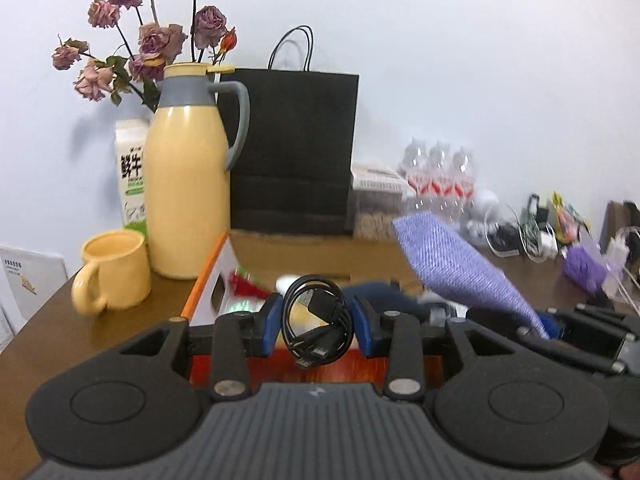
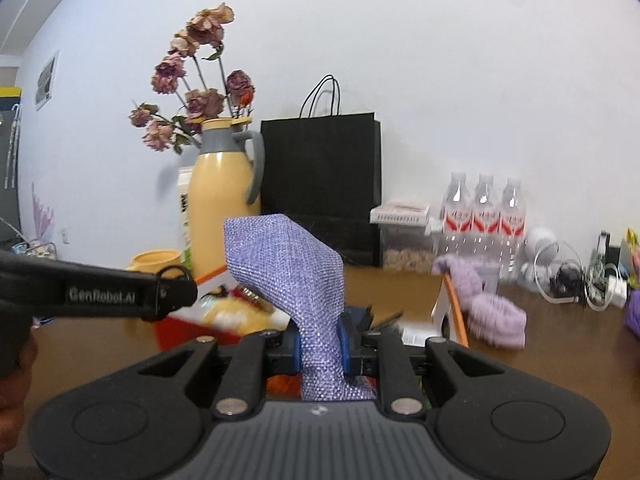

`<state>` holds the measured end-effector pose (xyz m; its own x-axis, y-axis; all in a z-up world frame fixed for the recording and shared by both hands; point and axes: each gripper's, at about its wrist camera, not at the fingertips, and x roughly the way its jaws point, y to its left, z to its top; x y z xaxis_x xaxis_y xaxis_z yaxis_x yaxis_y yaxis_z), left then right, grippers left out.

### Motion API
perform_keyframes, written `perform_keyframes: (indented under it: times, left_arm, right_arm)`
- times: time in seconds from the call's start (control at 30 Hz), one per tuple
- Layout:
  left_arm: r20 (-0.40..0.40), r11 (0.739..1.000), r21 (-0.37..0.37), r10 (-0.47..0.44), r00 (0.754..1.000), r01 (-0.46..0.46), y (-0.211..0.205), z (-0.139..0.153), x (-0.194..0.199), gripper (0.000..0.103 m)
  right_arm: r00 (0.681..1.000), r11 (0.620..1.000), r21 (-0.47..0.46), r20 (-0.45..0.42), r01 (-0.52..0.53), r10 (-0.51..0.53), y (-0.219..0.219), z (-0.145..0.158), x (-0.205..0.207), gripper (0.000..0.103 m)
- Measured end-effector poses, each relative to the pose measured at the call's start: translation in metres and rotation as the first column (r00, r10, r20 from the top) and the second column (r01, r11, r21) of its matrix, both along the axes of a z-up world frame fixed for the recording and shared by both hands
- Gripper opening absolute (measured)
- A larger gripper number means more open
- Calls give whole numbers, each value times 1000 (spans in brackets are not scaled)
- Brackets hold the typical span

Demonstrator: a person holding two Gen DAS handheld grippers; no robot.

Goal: Organize objects
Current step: 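Carry the black cable and purple cloth over the box, then open both grippers to release the cable and cloth into the box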

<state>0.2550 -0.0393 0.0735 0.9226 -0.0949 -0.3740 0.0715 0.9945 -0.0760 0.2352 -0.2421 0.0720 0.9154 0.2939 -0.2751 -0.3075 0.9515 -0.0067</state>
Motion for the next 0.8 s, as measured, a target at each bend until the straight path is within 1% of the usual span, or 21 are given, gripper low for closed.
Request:
perform_keyframes:
  times: [0.17,0.3,0.4,0.5,0.57,0.6,0.63,0.67,0.7,0.73,0.8]
  left_arm:
    - [5,999,-33,17,1000,-17,0,2,49,38]
    - [-38,998,-57,11,999,-13,3,-7,87,38]
    - [-57,999,-45,0,998,-3,4,-14,105,38]
    - [-66,1000,-20,-8,998,7,4,-20,119,38]
    - [-71,1000,-7,-17,997,16,3,-24,123,39]
    - [-72,1000,-4,-14,997,14,4,-26,124,41]
    - [-68,1000,2,-10,998,10,4,-27,124,46]
    - [-59,1000,8,-14,998,14,6,-28,124,62]
    - [-50,1000,8,-14,999,15,8,-28,122,75]
    - [-34,1000,6,-9,999,9,10,-27,120,103]
    - [12,1000,5,12,1000,-12,14,-26,115,103]
  right_arm:
    - [999,999,-17,-36,38,-38,-4,4,58,16]
    - [995,999,-4,-93,46,-46,-11,-6,100,16]
    - [991,999,8,-132,37,-36,-14,-13,122,16]
    - [987,1000,-1,-158,22,-22,-12,-20,134,16]
    - [984,1000,-17,-176,12,-15,-9,-25,139,20]
    - [983,1000,-20,-180,13,-17,-8,-27,139,25]
    - [983,1000,-19,-185,15,-18,-8,-28,138,37]
    - [982,1000,-16,-190,16,-19,-9,-29,138,46]
    - [982,1000,-10,-188,15,-17,-10,-29,136,67]
    - [983,1000,-5,-182,17,-17,-10,-28,135,88]
    - [988,1000,0,-156,21,-20,-11,-25,131,103]
